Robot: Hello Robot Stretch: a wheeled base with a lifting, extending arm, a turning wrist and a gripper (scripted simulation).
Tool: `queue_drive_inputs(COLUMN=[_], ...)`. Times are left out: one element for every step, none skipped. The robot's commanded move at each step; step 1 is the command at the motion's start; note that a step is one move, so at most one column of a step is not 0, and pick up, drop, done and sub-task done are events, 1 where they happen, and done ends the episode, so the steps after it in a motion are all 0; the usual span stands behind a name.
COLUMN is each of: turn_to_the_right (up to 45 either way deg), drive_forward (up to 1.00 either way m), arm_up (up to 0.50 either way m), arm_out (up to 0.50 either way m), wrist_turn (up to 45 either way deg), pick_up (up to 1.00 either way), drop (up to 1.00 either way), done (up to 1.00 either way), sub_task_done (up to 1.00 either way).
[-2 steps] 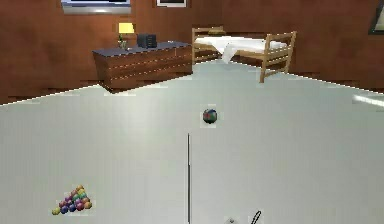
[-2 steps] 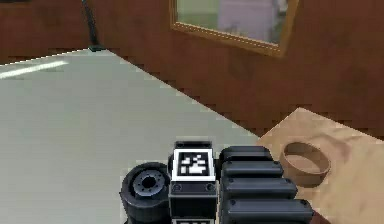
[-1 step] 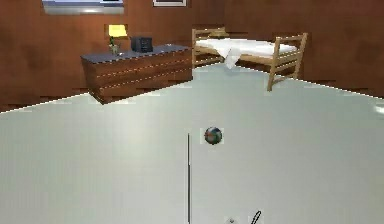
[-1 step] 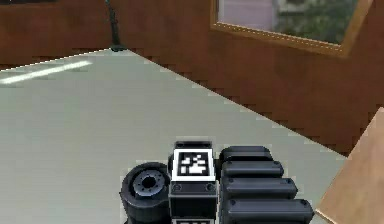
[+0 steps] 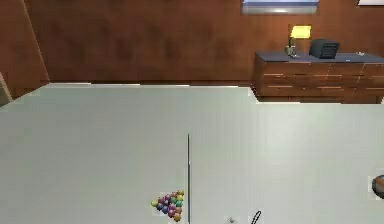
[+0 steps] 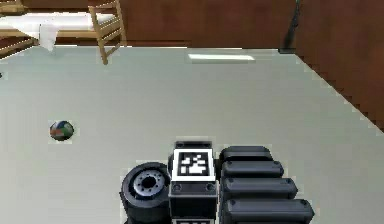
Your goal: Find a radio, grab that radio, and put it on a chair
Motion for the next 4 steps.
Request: queue_drive_inputs(turn_to_the_right=[-42.0, 0.0, -42.0, 0.0], drive_forward=[0.00, 0.50, 0.00, 1.00], arm_up=[0.00, 0.00, 0.00, 0.00], arm_out=[0.00, 0.00, 0.00, 0.00], wrist_turn=[0.0, 0.0, 0.0, 0.0], pick_up=[0.00, 0.00, 0.00, 0.00], drop=[0.00, 0.00, 0.00, 0.00], done=[0.00, 0.00, 0.00, 0.00], sub_task_done=[0.00, 0.00, 0.00, 0.00])
